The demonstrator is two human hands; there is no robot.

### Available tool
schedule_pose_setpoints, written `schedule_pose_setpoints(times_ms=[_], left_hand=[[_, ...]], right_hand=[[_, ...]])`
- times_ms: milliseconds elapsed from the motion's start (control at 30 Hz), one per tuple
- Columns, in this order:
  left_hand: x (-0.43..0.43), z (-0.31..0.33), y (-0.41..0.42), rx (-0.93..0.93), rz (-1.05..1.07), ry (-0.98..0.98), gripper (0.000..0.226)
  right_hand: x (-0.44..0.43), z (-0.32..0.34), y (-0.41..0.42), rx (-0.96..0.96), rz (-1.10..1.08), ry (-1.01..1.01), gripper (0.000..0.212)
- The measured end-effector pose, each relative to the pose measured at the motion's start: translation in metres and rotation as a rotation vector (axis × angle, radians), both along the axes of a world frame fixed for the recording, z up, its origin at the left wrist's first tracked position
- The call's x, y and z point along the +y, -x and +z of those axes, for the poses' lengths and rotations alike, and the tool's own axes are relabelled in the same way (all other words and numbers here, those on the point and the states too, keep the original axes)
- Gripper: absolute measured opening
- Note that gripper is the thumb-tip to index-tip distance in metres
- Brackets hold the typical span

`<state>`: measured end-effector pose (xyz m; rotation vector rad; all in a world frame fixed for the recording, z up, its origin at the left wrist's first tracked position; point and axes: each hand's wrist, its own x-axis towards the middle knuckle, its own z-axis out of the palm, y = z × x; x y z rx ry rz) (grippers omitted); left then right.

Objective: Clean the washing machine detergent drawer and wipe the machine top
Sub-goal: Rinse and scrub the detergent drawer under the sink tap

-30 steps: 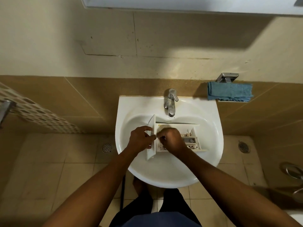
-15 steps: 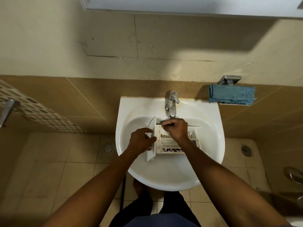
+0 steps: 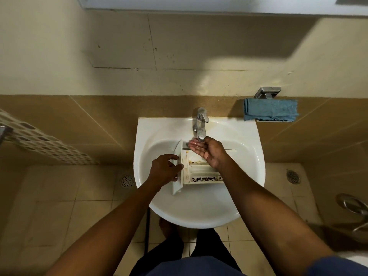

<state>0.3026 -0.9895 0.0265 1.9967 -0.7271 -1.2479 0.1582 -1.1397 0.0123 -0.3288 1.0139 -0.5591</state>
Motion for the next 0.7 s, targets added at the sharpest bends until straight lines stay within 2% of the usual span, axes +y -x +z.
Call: schedule_pose_setpoints(times_ms=[100,167,300,567,633,700], left_hand=[[-0.001,-0.002,-0.001,-0.003,-0.005,-0.014,0.041],[-0.001,-0.003,-0.002,-0.001,-0.005,-0.016,0.042],[-0.001,-0.003,-0.003,0.021,-0.001,-0.013,0.042],[-0.001,-0.001,-0.002,0.033,0.022,0.008,0.037],[0.0,-0.001,-0.001,0.035,0.026,0.019,0.036],[0.001,-0.002,-0.002,0.046,0.034,0.022,0.036]], right_hand=[[-0.007,-0.002,0.0,-0.088,-0.086,-0.021,0.029],[-0.01,-0.002,-0.001,-0.074,-0.083,0.0,0.033],[0.008,0.002,-0.002,0.135,0.088,0.102,0.028],[0.082,0.023,0.011,0.399,0.408,0.413,0.029],[0.098,0.029,0.026,0.408,0.521,0.42,0.025],[0.1,0.031,0.03,0.377,0.542,0.379,0.027]])
